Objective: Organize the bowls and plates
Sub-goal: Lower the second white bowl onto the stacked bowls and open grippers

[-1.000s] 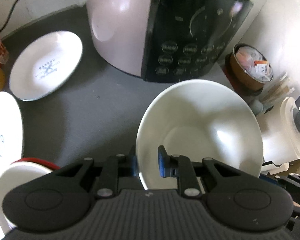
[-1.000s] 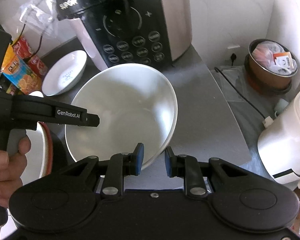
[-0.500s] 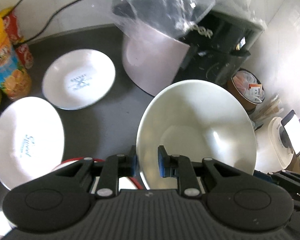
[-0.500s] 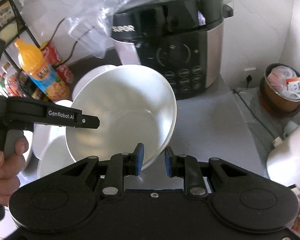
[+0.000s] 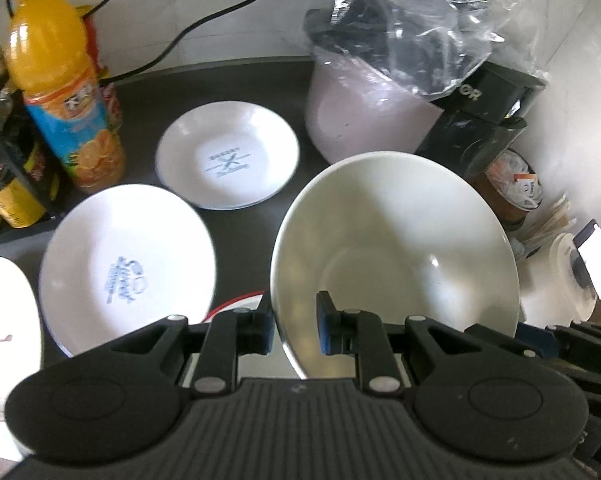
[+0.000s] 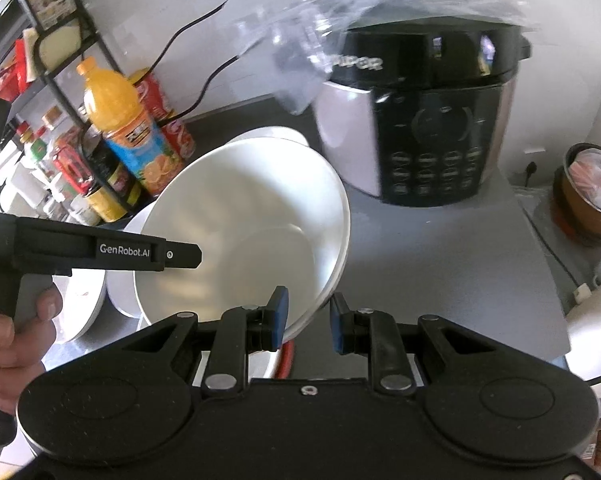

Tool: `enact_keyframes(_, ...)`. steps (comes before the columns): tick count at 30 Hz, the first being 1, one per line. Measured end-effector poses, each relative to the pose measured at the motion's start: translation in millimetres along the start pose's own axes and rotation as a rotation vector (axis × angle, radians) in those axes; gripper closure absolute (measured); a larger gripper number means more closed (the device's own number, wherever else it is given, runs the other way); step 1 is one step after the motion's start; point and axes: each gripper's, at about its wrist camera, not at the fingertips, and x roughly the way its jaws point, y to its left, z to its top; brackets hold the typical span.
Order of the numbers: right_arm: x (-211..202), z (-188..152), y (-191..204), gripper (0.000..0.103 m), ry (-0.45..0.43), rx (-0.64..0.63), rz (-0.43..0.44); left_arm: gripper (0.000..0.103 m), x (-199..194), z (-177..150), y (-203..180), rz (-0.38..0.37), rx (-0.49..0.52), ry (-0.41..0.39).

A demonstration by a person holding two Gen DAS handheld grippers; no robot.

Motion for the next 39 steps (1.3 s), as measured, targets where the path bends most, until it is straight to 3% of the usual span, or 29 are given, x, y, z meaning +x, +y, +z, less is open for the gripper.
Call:
enact_keyframes(13, 17.7, -11.3, 41.5, 0.081, 0.061, -0.066, 0.026, 0.083, 1.1, -21.1, 47.5, 0.030, -0.026, 0.053)
enact_keyframes(28, 19.7, -29.4, 46.8, 0.081, 0.138, -0.059, 0.018, 0.083, 2.6, -38.2, 54.7, -0.014, -0.038, 0.104)
enact_keyframes(34, 31.2, -33.9, 46.7, 0.081, 0.169, -0.071, 0.012, 0.083, 18.9, -46.0, 53.0, 0.012, -0.010, 0.158)
enact_keyframes(39, 38.2, -36.1, 49.5, 0.081, 0.189, -0.111, 0.003, 0.083, 21.3, -44.2, 55.1, -0.001, -0.009, 0.158)
